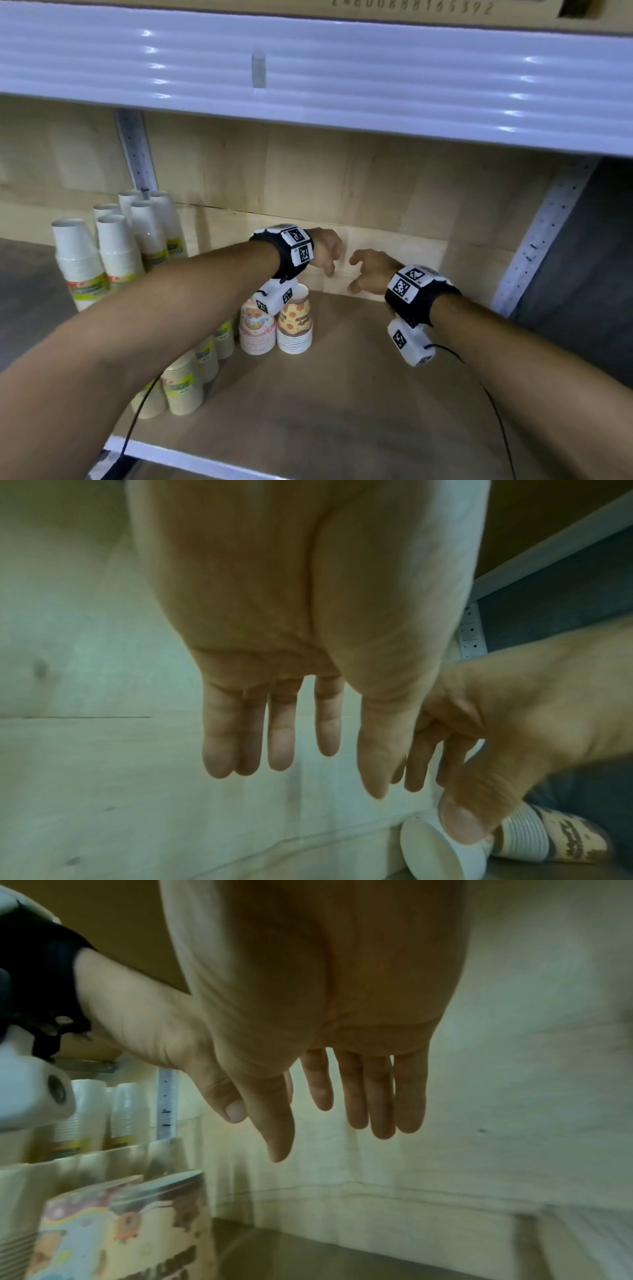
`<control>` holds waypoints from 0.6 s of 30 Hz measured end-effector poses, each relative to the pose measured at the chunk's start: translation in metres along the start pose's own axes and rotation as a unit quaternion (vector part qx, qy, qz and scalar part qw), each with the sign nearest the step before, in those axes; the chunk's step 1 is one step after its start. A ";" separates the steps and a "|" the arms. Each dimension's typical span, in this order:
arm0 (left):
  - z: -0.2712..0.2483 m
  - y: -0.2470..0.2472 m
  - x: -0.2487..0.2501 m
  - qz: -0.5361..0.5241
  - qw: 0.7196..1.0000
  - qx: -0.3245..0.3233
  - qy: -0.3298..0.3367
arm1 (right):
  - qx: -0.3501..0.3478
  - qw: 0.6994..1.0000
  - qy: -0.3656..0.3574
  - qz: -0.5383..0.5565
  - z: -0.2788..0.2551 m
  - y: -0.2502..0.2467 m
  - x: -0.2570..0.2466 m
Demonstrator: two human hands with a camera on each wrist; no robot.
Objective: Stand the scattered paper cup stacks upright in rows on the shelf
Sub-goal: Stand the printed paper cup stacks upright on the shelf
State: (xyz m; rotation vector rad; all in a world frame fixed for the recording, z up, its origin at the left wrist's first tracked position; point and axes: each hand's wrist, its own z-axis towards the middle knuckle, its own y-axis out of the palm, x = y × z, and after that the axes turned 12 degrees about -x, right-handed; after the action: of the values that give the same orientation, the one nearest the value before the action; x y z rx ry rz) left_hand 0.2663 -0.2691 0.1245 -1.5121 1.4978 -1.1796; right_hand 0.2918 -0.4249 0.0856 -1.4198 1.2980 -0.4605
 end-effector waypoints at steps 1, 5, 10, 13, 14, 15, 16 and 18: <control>0.006 0.001 0.006 -0.007 1.000 0.003 0.010 | 0.004 1.000 0.012 0.001 -0.003 -0.003 0.010; 0.026 0.004 0.034 -0.027 0.998 0.017 0.053 | 0.022 0.998 0.058 0.002 -0.017 -0.010 0.052; 0.054 0.009 0.075 -0.055 0.992 0.010 0.115 | 0.051 0.991 0.121 0.026 -0.029 -0.016 0.110; 0.066 0.019 0.094 -0.077 0.987 0.001 0.144 | 0.056 0.987 0.147 0.045 -0.032 -0.013 0.135; 0.070 0.022 0.102 -0.079 0.985 -0.002 0.154 | 0.064 0.984 0.158 0.044 -0.034 -0.012 0.143; 0.076 0.026 0.109 -0.077 0.984 -0.004 0.163 | 0.075 0.982 0.167 0.042 -0.035 -0.010 0.152; 0.083 0.029 0.115 -0.071 0.983 -0.006 0.171 | 0.085 0.979 0.179 0.040 -0.037 -0.008 0.158; 0.096 0.037 0.126 -0.066 0.981 -0.008 0.180 | 0.093 0.974 0.201 0.040 -0.039 -0.004 0.168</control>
State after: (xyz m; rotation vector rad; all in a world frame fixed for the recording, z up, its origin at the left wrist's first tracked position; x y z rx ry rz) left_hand 0.3322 -0.4084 0.0734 -1.4829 1.6600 -1.5907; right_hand 0.3154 -0.5894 0.0392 -1.1478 1.5797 -0.8240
